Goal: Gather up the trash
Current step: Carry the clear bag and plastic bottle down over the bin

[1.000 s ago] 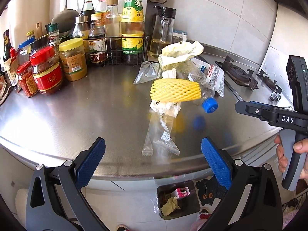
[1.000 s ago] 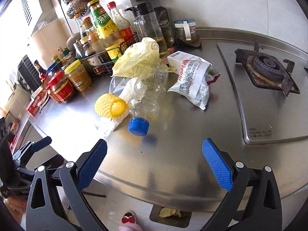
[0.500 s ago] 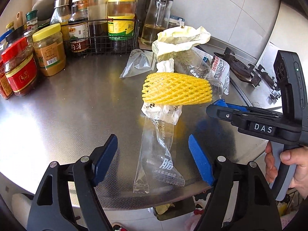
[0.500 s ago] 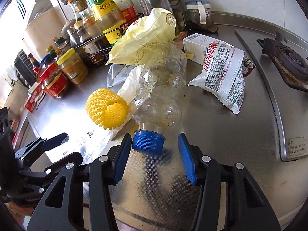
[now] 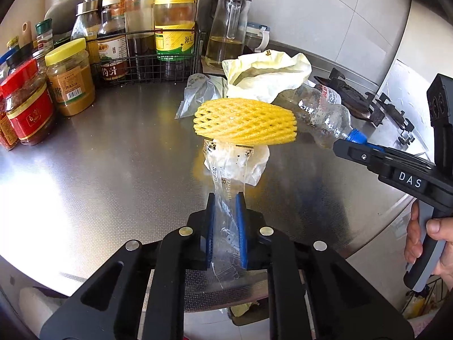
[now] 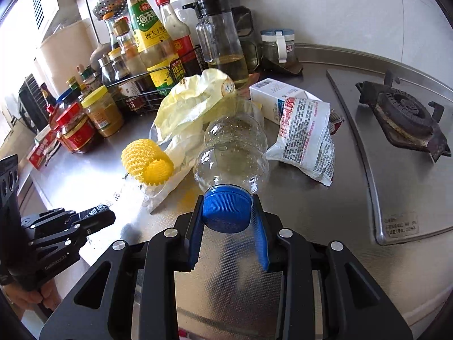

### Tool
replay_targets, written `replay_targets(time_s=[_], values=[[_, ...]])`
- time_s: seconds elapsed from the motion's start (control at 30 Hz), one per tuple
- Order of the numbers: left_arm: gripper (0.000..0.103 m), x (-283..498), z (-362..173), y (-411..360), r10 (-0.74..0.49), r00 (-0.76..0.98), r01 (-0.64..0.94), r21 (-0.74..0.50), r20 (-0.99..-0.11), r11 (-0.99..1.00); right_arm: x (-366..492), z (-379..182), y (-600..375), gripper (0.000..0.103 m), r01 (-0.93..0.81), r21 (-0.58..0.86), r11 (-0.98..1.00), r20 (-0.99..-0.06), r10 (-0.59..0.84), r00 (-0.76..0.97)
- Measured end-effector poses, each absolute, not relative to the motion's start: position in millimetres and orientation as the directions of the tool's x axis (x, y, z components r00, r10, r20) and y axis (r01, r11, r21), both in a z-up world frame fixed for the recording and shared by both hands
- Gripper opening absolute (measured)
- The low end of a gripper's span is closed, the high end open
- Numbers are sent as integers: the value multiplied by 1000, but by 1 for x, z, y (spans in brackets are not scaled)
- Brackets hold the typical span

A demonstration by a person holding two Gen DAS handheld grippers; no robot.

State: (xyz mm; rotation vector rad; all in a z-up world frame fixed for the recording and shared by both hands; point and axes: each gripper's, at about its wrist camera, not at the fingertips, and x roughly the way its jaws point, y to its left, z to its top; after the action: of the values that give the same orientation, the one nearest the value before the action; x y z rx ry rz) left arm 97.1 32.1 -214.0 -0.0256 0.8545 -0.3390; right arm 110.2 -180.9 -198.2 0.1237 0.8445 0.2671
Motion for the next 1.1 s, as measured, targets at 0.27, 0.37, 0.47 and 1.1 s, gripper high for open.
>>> replay_targets(time_s=[0.27,0.37,0.47,1.1], values=[[11,76,-189,26,-316,644,295,-155,-697,943,80,-169,-206,33,-175,229,958,-667,285,689],[11,61,-182,23,-321,647,306,-151,-691,940,62,-161,-211,33,-175,232,957,-659,287,695],[11,50,-180,23,-319,643,309,-146,-696,940,46,-158,-218,33,-166,237,957,-658,284,698],[11,-41,-203,-4,-375,565,378,-174,-735,910,-95,-171,-265,33,-250,315,915,-701,403,589]])
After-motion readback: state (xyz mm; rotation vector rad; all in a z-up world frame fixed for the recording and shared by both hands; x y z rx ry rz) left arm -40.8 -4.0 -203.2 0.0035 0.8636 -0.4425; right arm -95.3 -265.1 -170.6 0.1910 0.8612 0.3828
